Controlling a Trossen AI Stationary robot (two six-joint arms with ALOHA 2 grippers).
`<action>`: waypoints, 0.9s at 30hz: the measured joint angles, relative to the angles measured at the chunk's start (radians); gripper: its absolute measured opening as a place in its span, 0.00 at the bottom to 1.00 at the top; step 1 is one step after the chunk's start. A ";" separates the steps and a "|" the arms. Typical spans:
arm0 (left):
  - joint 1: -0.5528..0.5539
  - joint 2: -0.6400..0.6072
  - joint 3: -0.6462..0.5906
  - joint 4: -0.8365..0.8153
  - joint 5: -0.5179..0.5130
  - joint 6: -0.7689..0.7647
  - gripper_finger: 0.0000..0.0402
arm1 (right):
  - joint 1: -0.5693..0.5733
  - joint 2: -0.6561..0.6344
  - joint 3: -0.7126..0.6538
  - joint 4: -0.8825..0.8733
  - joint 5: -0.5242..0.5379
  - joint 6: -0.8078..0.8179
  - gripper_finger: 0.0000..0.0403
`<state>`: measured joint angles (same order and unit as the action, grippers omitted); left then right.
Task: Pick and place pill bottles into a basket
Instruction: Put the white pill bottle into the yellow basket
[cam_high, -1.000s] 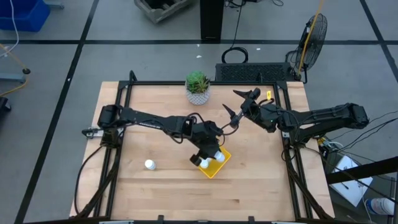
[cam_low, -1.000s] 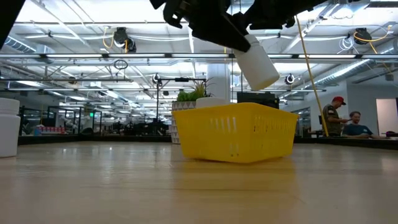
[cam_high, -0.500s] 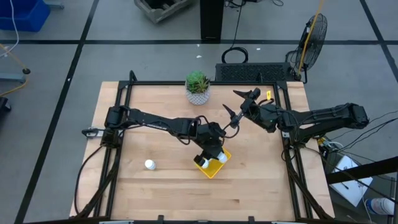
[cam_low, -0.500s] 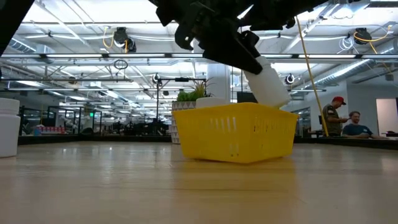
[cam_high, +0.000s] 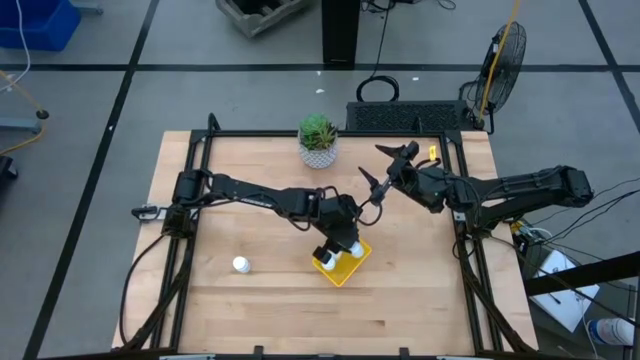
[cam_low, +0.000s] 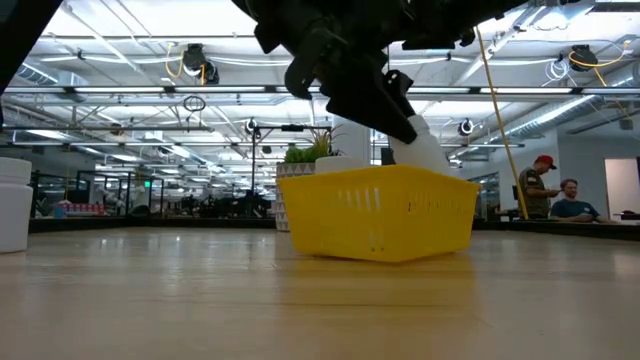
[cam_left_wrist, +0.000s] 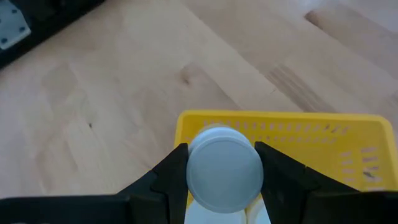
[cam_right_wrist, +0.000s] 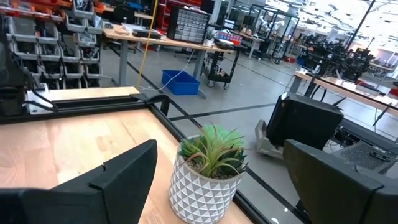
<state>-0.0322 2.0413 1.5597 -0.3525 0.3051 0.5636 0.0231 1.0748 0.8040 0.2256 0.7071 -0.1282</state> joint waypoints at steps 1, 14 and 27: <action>0.000 0.001 0.000 -0.002 0.000 -0.001 0.40 | 0.000 0.000 0.000 0.000 0.000 0.001 0.84; -0.001 0.004 0.000 -0.072 -0.026 -0.035 0.40 | 0.000 0.000 0.000 0.002 -0.001 0.015 0.84; -0.008 0.025 -0.001 -0.059 -0.026 -0.054 0.40 | 0.000 0.000 0.000 0.003 -0.002 0.020 0.84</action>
<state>-0.0406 2.0665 1.5583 -0.4113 0.2787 0.5098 0.0235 1.0748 0.8040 0.2281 0.7055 -0.1084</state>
